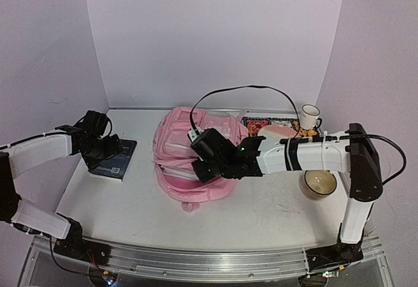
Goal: Pack the student bag
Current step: Place the largest pocket of the student bag.
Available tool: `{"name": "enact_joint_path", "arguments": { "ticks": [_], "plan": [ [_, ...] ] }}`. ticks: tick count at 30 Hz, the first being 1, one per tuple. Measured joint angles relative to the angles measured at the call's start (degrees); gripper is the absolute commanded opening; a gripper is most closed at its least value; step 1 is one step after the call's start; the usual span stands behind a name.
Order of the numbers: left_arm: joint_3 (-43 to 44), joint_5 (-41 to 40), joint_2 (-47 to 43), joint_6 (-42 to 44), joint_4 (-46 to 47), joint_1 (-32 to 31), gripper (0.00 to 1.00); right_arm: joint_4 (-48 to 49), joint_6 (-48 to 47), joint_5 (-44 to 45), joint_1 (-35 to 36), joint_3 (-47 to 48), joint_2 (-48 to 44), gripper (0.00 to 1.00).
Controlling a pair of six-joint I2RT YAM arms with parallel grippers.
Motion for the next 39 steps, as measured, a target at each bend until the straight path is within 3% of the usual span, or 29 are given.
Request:
{"name": "enact_joint_path", "arguments": {
  "ticks": [3,12,16,21,28,39],
  "plan": [
    [5.0,0.4,6.3,3.7,-0.8,4.0,0.99,0.8,0.6,-0.9,0.0,-1.0,-0.9,0.14],
    [20.6,-2.2,26.5,11.8,-3.3,11.5,0.99,4.2,1.4,-5.6,-0.3,-7.0,-5.2,0.65],
    [26.7,-3.4,33.0,15.5,-4.3,12.9,0.97,5.8,1.1,-7.3,-0.3,-9.2,-7.2,0.77],
    [33.0,-2.0,40.0,19.1,-4.7,14.5,0.94,7.4,1.1,-9.2,-0.3,-10.8,-8.6,0.8],
    [32.6,2.6,42.3,20.1,-5.1,15.0,0.82,8.1,1.1,-10.1,0.3,-11.6,-8.9,0.8],
    [15.2,6.0,31.8,14.8,2.4,11.4,0.69,9.4,1.1,-10.7,4.4,-11.9,-8.9,0.8]
  ]
}}
